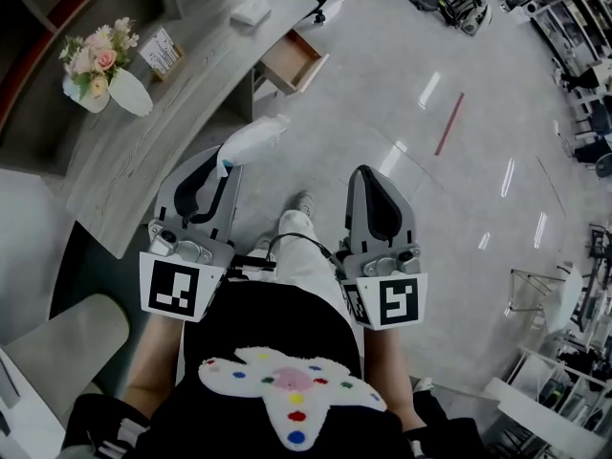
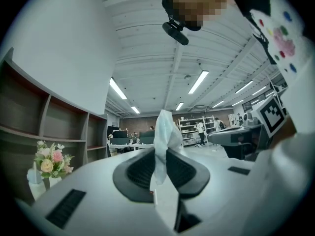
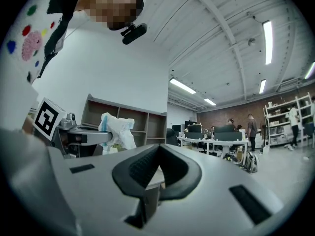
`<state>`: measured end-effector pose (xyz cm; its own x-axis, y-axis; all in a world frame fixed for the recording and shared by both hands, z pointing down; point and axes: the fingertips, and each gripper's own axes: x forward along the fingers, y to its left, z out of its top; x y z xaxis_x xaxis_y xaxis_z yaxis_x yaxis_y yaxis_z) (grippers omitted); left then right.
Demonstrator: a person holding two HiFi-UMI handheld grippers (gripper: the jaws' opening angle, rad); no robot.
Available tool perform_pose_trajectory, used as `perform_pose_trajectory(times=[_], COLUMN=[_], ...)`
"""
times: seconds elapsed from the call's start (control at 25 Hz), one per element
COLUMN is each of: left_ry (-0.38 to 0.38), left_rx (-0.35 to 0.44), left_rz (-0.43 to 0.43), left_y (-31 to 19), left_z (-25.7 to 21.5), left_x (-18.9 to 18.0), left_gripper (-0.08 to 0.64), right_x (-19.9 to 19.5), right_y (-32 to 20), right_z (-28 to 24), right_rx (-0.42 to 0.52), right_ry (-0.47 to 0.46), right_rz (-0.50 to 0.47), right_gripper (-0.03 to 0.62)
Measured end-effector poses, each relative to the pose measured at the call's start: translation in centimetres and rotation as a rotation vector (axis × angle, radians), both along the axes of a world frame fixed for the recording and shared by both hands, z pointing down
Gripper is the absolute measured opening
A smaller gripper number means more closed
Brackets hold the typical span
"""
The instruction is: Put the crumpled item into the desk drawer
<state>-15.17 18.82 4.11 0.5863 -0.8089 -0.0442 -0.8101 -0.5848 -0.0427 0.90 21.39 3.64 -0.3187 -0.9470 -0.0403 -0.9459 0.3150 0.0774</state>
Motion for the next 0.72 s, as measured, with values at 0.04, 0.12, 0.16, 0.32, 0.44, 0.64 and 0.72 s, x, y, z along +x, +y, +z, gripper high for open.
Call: perform_pose_trajectory(times=[0.04,0.12,0.16,0.32,0.44,0.64,0.72], left_ry=[0.001,0.004,0.003,-0.003,-0.006,-0.012,-0.013], left_rx=[0.0,0.0,0.0,0.0,0.003,0.007,0.009], left_rz=[-0.001,-0.005,-0.009,-0.025,-0.036,-0.053,-0.061], left_y=[-0.2,-0.7,-1.0,-2.3,-3.7,-6.5,-7.6], left_z=[0.0,-0.1,-0.2,-0.3,-0.4,-0.4,-0.5], left_x=[0.1,0.4,0.6,1.3,2.0,4.2,5.4], left_gripper=[0.066,0.066,0.066,0.066,0.066,0.066,0.066], right_x=[0.1,0.3,0.5,1.3,2.1,4.2,5.5], right_y=[-0.3,-1.0,-1.4,-3.4,-5.0,-8.0,-9.4], right_z=[0.1,0.1,0.1,0.0,0.0,0.4,0.8], right_rx=[-0.007,-0.012,-0.007,-0.007,-0.004,-0.019,-0.045], right_ry=[0.001,0.004,0.004,0.001,0.0,0.0,-0.002], right_rz=[-0.001,-0.009,-0.015,-0.028,-0.035,-0.053,-0.053], right_gripper=[0.005,0.005,0.005,0.005,0.005,0.005,0.005])
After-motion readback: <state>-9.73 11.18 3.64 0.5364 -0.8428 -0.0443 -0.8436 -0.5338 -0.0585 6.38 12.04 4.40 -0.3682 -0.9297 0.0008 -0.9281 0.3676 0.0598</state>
